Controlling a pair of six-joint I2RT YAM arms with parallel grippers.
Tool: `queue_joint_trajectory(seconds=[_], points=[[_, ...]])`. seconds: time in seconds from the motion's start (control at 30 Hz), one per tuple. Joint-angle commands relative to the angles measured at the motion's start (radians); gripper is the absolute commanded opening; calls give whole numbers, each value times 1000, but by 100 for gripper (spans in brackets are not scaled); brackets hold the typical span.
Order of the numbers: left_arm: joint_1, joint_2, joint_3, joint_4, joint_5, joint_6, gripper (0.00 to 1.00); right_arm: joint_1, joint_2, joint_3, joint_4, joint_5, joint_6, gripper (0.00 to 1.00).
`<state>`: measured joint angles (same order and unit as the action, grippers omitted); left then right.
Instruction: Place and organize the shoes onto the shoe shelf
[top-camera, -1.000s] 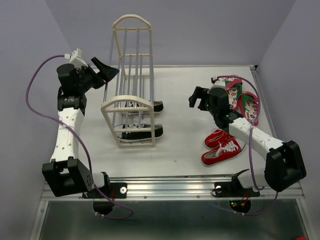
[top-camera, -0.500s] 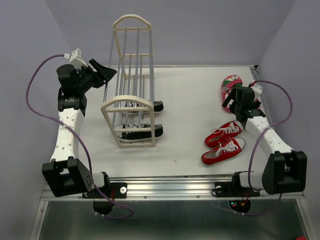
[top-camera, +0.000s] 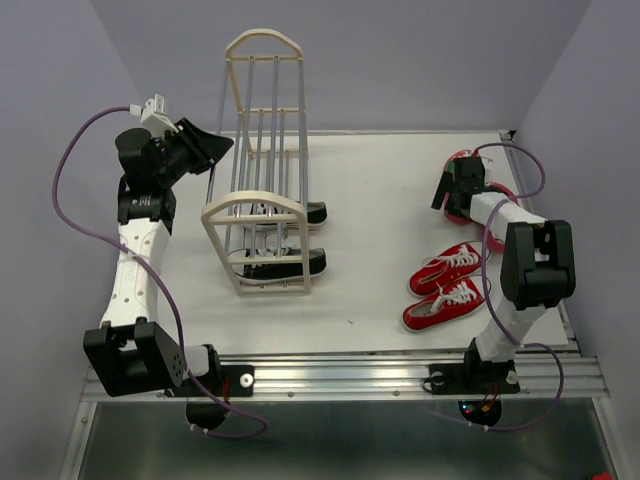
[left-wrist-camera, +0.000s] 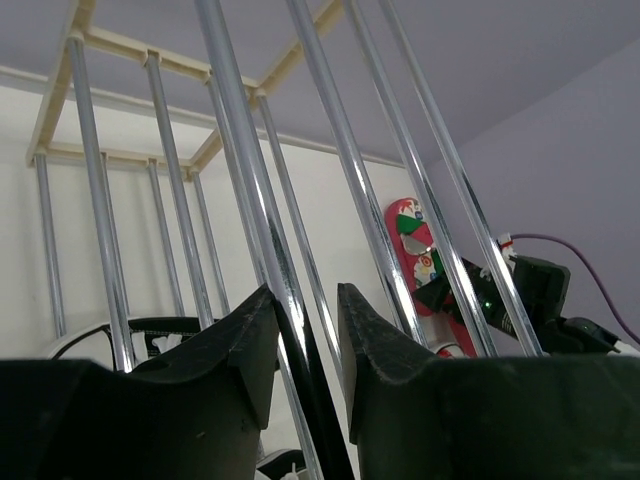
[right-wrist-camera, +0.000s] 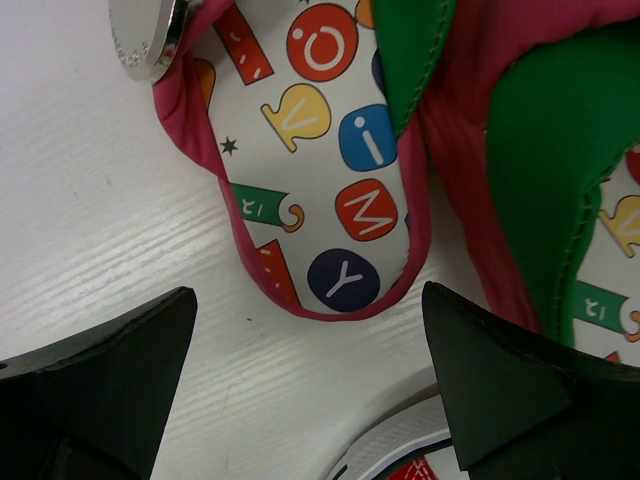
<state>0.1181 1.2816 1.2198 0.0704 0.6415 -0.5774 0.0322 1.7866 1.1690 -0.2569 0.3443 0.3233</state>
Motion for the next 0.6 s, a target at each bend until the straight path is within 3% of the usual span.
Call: queue_joint_trajectory(seconds=[0.0, 0.1, 0.33, 0.47, 0.57], points=[[-11, -28, -22, -9, -20, 50, 39, -8, -30, 43, 39, 110, -90, 100], [-11, -24, -20, -12, -23, 50, 36, -8, -35, 38, 4, 119, -115, 100], [-12, -25, -40, -9, -37, 51, 27, -8, -191, -48, -171, 94, 100, 100], [-15, -19, -46, -4, -26, 54, 24, -8, -246, -69, -238, 68, 144, 100], [-17, -16, -49, -3, -26, 59, 24, -8, -237, -78, -188, 42, 77, 100]])
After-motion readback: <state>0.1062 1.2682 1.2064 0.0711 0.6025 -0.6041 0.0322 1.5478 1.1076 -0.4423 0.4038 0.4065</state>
